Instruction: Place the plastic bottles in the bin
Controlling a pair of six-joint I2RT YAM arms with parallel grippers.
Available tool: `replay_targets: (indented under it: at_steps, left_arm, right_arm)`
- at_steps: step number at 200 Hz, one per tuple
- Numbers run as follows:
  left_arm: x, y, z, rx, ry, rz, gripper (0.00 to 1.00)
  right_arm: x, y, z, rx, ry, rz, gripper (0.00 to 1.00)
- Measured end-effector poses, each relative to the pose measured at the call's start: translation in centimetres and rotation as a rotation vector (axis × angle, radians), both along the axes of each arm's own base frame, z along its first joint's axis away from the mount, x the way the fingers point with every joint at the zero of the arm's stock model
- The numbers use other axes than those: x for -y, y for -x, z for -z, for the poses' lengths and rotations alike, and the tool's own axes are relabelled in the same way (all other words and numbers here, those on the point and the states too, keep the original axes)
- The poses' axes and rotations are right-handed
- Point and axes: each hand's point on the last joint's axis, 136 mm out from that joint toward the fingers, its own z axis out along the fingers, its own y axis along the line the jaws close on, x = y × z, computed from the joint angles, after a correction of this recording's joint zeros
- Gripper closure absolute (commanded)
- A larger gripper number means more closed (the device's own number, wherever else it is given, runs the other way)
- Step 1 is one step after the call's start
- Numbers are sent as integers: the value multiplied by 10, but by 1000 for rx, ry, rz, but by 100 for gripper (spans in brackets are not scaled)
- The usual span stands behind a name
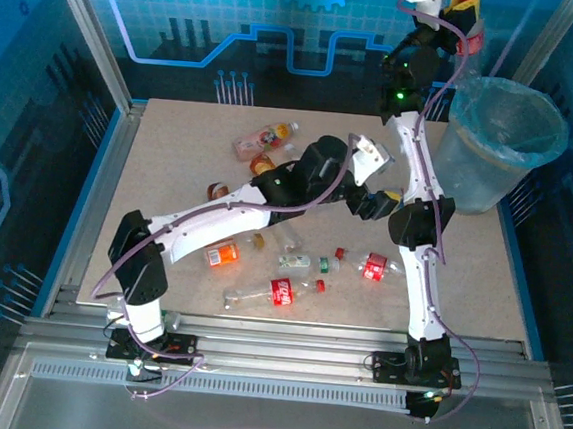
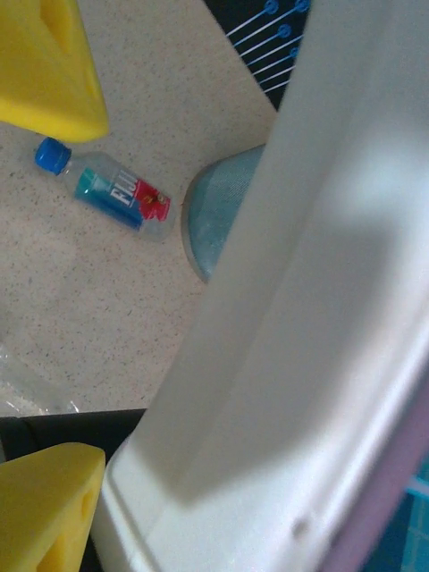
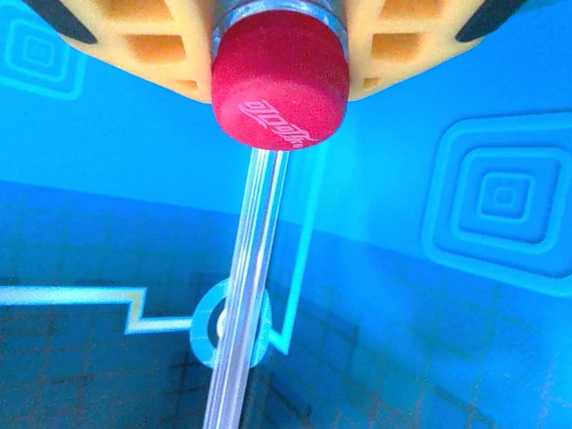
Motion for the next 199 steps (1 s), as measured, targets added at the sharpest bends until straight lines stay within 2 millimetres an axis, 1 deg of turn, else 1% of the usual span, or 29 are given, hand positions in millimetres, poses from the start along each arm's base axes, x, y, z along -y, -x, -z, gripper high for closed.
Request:
replay_targets:
  at_steps: [26,42,84,126,141,169,199]
  left_arm:
    - [6,-3,18,-51,-8,5,11]
    - [4,-5,17,-60,-1,-1,11]
    - [4,-5,18,-79,7,3,11]
    - [1,-8,19,-83,5,-2,11]
    - [0,-8,21,-88,0,-3,12]
    - [0,-8,24,-94,-7,-3,11]
    - [-1,-7,28,-101,-9,4,12]
  right_arm:
    - [2,6,-3,-3,19,32,100]
    - [3,9,-3,-18,26,59,100]
    - [-3,14,-3,-56,77,113,100]
    - [-5,14,3,-103,142,177,100]
    - [-5,16,1,-110,159,192,100]
    - [-4,26,-5,-91,186,222,100]
    - [0,30,-5,-109,209,265,100]
